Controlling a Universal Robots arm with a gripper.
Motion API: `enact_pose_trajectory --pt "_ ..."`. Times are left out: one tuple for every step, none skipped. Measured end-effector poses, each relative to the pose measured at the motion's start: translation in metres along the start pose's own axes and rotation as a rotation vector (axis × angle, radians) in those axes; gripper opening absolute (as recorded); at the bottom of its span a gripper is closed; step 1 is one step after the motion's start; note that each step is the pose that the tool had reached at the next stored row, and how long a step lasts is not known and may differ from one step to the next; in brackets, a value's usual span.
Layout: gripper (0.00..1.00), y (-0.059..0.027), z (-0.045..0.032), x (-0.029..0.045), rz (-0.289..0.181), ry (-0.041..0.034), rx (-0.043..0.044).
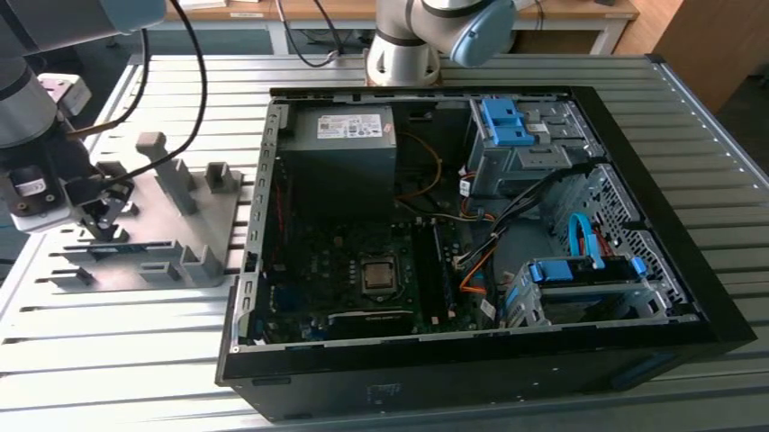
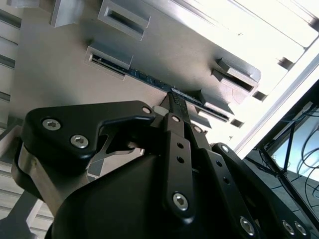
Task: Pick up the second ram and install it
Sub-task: 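Pick up the second ram and move it above second insertion slot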
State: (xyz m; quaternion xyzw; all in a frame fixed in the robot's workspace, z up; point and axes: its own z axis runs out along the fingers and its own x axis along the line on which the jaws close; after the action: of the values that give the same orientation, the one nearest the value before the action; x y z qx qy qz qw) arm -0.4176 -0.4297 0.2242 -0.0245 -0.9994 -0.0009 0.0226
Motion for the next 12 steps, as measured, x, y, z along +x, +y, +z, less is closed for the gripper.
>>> enact_pose_trajectory --pt "0.1 0.0 0.0 0.0 -0.014 0.0 0.0007" --pt "0.1 0.0 0.0 0.0001 -0.03 0.0001 0.0014" --pt "0.1 0.0 0.0 0.0001 -0.047 0.0 0.0021" --pt "0.1 0.0 0.0001 0.0001 -0.065 0.0 0.0029" --pt "0.1 0.0 0.0001 0.0001 -0.083 0.0 0.0037" --pt "0.1 0.0 0.0001 0.0001 -0.101 0.0 0.0045" --pt "0.1 0.0 0.0 0.0001 -0.12 0.0 0.0054" --pt "0.1 0.0 0.0 0.0 -0.138 0.0001 0.0063" --pt "0.1 0.0 0.0 0.0001 -0.157 0.0001 0.0071" --pt "0.1 0.0 0.0001 0.0001 -0.174 0.0001 0.0079" --pt "0.1 0.0 0.0001 0.0001 -0.192 0.0001 0.0087" --pt "0.1 0.0 0.0001 0.0001 -0.21 0.0002 0.0095"
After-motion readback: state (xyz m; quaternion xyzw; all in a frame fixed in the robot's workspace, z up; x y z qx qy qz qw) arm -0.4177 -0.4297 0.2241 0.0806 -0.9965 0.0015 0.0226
